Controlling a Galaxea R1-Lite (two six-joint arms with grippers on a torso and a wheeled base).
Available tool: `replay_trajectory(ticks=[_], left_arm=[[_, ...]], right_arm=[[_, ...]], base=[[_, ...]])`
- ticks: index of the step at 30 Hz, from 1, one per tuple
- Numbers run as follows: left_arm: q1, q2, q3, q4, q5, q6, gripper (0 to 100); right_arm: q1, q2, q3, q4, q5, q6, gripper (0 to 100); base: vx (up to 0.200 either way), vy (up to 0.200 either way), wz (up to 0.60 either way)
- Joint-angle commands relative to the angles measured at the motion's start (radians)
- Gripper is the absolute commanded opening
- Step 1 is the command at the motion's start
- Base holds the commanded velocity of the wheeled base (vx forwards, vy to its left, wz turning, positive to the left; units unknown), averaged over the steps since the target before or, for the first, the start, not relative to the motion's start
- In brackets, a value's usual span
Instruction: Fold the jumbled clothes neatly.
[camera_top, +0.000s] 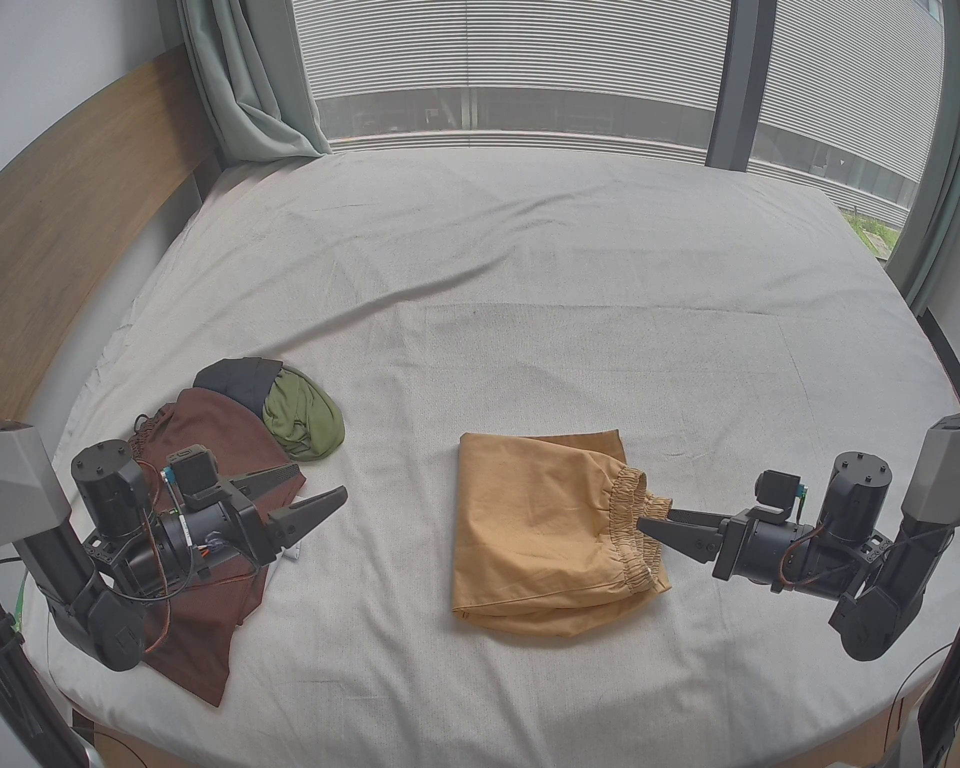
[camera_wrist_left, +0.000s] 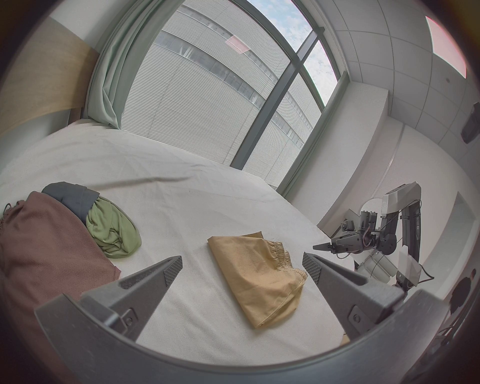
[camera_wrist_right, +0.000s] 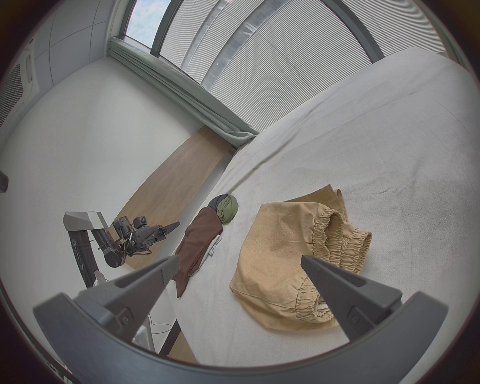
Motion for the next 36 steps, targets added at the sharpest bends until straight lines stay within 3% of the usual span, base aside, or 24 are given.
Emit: replay_trajectory(ticks=[1,25,36], left_arm=[[0.011,-0.002,0.012,-0.001,0.005,0.012,100],[0.011,0.009,0.019,-0.001,-0.004,0.044,100],[0.035,0.099,0.028,-0.001,-0.007,0.245,100]], right_arm=[[0.001,-0.003,0.001,-0.001,0.000,0.000,100],[-0.010,0.030,-0.001,0.001,-0.001,0.000,100],[-0.047,0.182,-0.011,-0.002,-0.026,-0.094,100]], base=[[0.000,0.000,0.00],[0.000,0.000,0.00],[0.000,0.000,0.00]])
